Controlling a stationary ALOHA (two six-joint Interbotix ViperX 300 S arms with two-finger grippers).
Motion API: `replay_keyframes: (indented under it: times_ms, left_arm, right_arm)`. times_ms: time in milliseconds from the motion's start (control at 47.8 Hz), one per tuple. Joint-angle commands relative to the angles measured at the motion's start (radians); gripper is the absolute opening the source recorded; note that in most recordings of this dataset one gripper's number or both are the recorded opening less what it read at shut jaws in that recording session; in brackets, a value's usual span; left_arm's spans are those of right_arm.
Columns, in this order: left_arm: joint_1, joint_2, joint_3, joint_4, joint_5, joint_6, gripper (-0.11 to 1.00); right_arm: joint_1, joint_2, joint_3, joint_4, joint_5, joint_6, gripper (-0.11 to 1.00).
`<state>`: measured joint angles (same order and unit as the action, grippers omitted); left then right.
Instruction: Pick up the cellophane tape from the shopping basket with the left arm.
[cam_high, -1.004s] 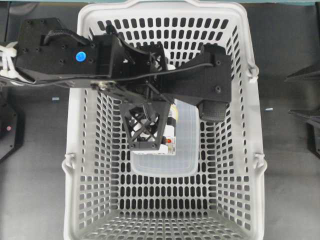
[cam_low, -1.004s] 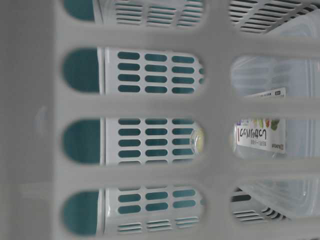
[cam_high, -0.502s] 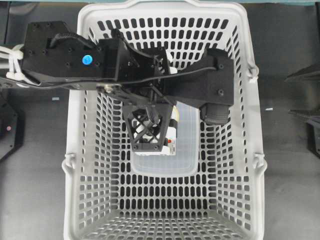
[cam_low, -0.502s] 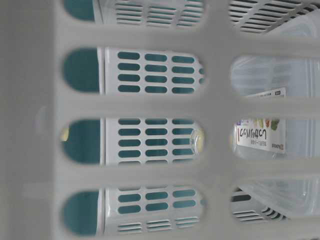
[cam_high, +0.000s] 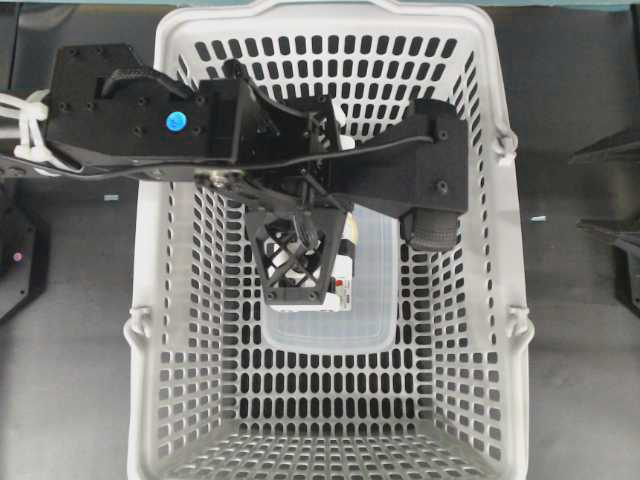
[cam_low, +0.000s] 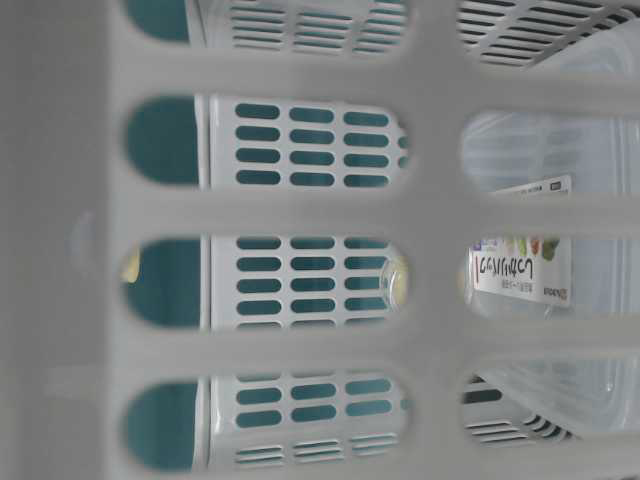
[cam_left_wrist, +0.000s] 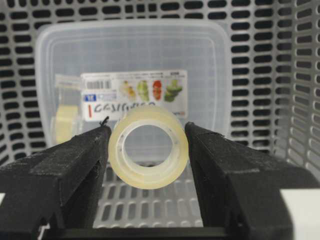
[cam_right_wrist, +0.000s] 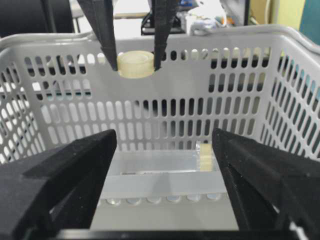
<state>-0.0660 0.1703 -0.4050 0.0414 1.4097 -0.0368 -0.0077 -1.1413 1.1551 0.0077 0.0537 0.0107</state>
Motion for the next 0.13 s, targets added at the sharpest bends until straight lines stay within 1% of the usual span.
replay_keyframes:
  times_ms: [0,105]
  left_arm:
    - [-0.003,-0.014,-0.014,0.003,-0.002,0.000,0.50]
    - [-0.003,-0.014,-0.014,0.005,0.000,0.000,0.50]
  right_arm:
    - [-0.003,0.006,-0.008,0.003,-0.009,0.002,0.75]
    - [-0.003,0.008,-0.008,0.005,-0.009,0.002,0.75]
